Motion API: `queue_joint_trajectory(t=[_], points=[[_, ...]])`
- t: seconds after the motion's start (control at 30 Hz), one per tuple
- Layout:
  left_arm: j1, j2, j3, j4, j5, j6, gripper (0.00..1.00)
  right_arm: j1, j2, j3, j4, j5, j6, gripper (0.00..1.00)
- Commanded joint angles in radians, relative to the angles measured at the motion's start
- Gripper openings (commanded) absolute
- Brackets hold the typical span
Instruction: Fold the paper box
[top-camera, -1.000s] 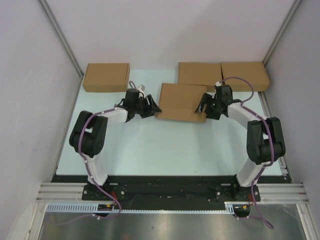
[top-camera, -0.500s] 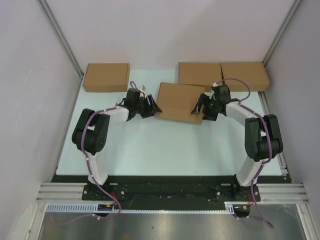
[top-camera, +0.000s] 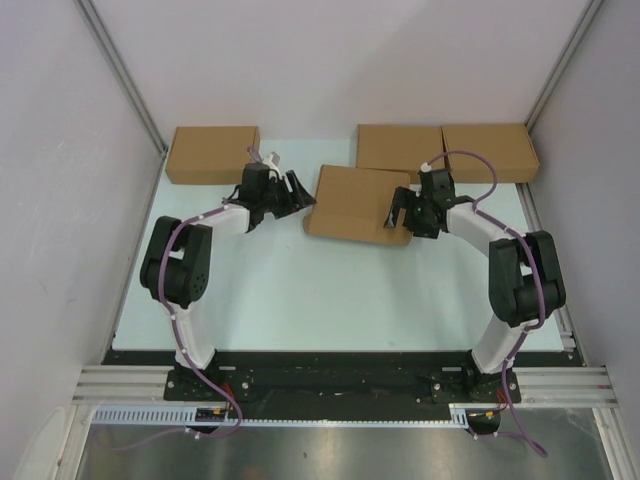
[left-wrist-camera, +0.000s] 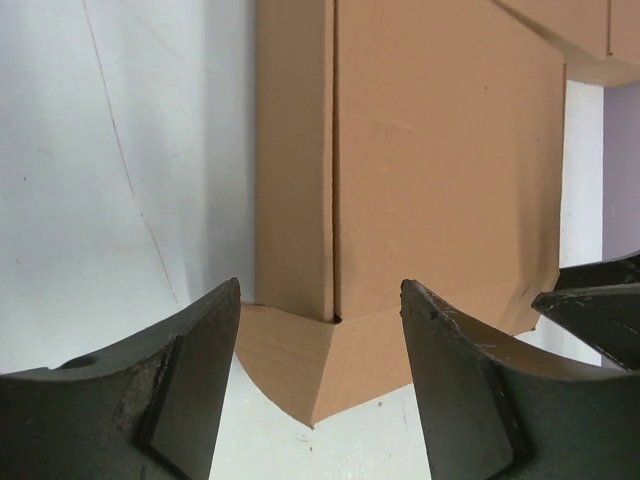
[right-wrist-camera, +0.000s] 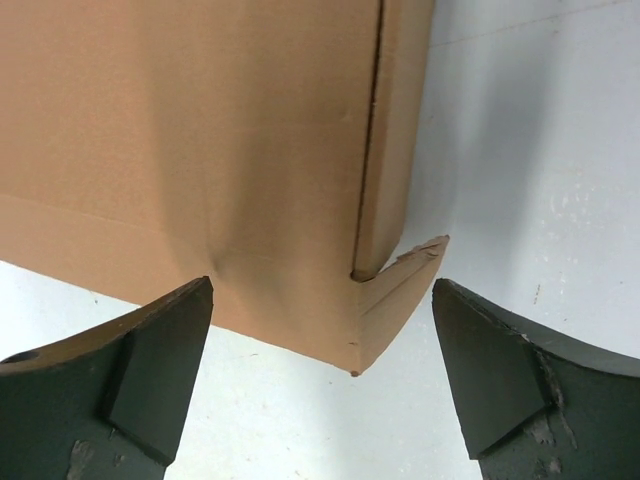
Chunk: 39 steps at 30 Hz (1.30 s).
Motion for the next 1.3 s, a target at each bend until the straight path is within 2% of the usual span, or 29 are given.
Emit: queue_joint_trajectory(t=[0.0,0.3,0.67,1.03,1.27], points=[[0.001,0.026,0.052,0.094,0.03,0.039,0.71,-0.006,-0.04,0.053,0.044,0.015,-0.031,0.97],[-0.014,0.089,0.064,0.106,0.125,0.037,0.71,0.002,0.044,0.063,0.041,-0.085,-0.014,0.95],[-0.031,0.168,0.09,0.037,0.107,0.042,0.7,-0.021,0.087,0.07,-0.01,-0.045,0.014,0.89],[0.004,0.178,0.184,0.036,0.074,0.008,0.7,-0.073,0.082,0.142,0.078,-0.011,0.063,0.93],[0.01,0.235,0.242,0.082,0.111,-0.038,0.72,-0.099,0.141,0.179,0.173,-0.066,0.074,0.96]])
